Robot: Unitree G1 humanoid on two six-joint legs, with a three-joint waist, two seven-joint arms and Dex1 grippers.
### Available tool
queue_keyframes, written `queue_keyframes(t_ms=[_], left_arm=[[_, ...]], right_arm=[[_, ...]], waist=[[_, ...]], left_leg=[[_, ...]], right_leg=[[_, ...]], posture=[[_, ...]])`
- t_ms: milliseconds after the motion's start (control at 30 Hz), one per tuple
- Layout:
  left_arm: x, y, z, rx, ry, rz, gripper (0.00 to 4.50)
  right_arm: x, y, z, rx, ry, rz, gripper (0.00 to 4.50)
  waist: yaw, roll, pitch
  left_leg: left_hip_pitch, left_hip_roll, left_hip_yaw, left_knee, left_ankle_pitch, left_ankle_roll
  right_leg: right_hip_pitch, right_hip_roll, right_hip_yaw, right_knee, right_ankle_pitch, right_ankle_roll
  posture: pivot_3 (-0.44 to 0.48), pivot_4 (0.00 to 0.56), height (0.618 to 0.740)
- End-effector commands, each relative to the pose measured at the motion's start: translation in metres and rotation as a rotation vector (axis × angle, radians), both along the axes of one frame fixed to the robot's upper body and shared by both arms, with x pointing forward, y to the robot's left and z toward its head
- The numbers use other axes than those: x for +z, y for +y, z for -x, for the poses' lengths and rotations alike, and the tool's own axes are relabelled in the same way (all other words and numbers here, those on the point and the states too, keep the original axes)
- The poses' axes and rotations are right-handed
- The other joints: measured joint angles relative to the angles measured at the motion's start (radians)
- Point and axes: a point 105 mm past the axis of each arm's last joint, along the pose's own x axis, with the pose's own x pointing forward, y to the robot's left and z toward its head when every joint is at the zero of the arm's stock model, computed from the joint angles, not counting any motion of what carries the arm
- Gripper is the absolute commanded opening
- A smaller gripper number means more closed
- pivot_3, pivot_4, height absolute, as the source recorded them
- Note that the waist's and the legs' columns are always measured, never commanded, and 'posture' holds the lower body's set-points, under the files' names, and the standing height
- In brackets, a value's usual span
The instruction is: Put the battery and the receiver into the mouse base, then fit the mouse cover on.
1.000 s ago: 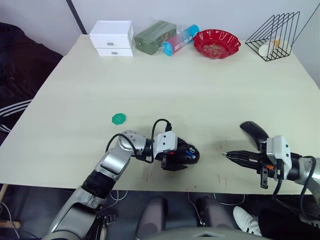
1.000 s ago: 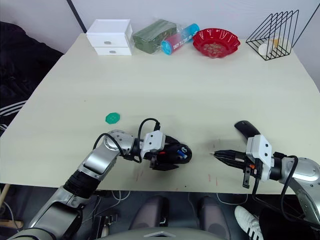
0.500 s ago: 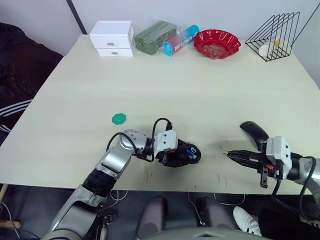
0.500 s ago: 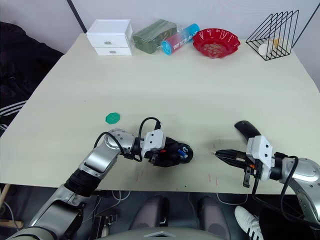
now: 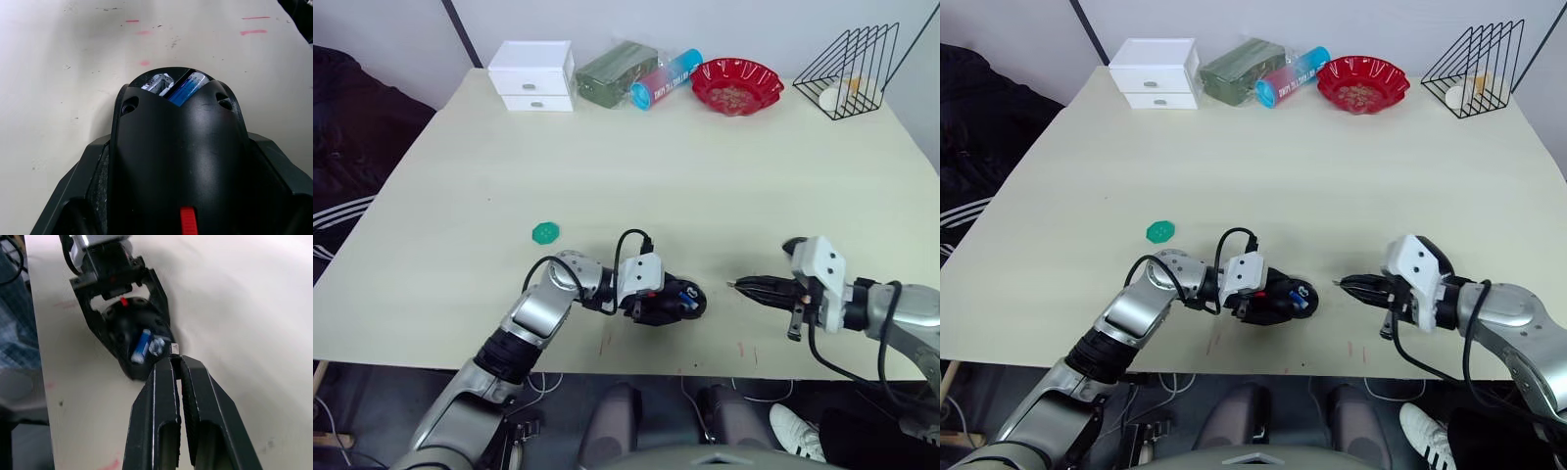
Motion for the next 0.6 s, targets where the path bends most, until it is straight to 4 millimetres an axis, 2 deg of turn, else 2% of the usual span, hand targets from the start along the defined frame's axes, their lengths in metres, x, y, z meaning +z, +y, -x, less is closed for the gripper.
queue_keyframes(t_ms=[33, 233, 333, 467, 600], left_arm=[[0.0, -0.001, 0.0, -0.006, -0.035, -0.037, 2.95], [-0.004, -0.003, 0.0, 0.005, -0.013, -0.037, 2.95], [-0.009, -0.005, 0.002, -0.01, -0.011, -0.047, 2.95], [-0.011, -0.007, -0.001, -0.01, -0.016, -0.046, 2.95], [-0.015, -0.008, 0.001, -0.037, -0.025, -0.054, 2.95]], right_arm=[[0.011, 0.014, 0.006, 0.022, 0.081, 0.024, 0.0], [0.019, 0.026, 0.003, 0.003, 0.17, 0.042, 0.0], [0.022, 0.032, -0.006, -0.017, 0.244, 0.07, 0.0], [0.019, 0.029, -0.014, -0.05, 0.262, 0.222, 0.0], [0.017, 0.032, -0.018, -0.029, 0.353, 0.298, 0.0]], waist=[[0.0, 0.0, 0.0], [0.001, 0.0, 0.0], [0.0, 0.001, -0.001], [0.006, 0.001, -0.001], [-0.001, 0.001, -0.001]], left_leg=[[0.0, 0.0, 0.0, 0.0, 0.0, 0.0], [-0.001, 0.0, 0.0, 0.0, 0.0, 0.0], [-0.001, 0.0, -0.001, 0.0, 0.0, 0.0], [-0.001, -0.001, -0.001, 0.0, 0.0, 0.0], [-0.001, -0.001, 0.0, 0.001, 0.0, 0.0]], right_leg=[[0.0, 0.0, 0.0, 0.0, 0.0, 0.0], [0.0, 0.0, -0.001, 0.0, 0.0, 0.0], [0.0, -0.001, -0.001, 0.0, 0.0, 0.0], [0.0, -0.001, -0.002, 0.0, 0.0, 0.0], [0.0, -0.003, -0.001, 0.0, 0.0, 0.0]], posture=[[0.0, 0.15, 0.74], [0.0, 0.15, 0.74], [0.0, 0.15, 0.74], [0.0, 0.15, 0.74], [0.0, 0.15, 0.74]])
